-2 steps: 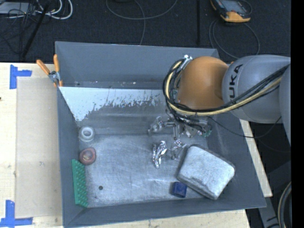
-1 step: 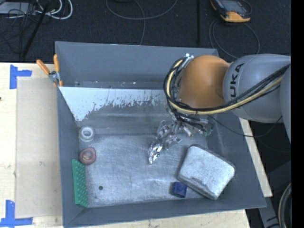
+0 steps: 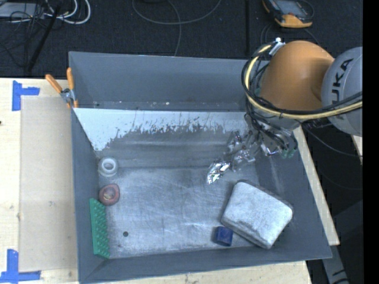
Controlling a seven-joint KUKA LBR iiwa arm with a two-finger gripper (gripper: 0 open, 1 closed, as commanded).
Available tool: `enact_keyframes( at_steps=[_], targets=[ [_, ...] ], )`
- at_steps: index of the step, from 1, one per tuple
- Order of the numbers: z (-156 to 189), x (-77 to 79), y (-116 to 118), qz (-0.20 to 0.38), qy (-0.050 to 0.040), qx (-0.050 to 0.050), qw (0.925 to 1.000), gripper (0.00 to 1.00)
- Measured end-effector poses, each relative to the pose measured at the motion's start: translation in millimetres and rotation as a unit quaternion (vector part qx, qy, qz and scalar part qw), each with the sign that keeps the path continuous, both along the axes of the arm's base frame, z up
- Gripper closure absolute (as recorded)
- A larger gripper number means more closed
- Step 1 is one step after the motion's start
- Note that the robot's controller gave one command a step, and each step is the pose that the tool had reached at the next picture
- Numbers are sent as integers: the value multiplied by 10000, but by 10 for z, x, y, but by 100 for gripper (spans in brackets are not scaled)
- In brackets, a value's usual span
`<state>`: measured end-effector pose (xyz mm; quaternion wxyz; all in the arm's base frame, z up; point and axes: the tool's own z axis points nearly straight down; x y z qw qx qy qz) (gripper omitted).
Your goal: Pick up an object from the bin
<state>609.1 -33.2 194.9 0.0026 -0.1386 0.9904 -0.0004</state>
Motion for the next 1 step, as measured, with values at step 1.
enact_keyframes(
  at_steps=[1],
  targets=[
    [1150, -215, -647, 1875, -10, -17, 9823, 100]
  ],
)
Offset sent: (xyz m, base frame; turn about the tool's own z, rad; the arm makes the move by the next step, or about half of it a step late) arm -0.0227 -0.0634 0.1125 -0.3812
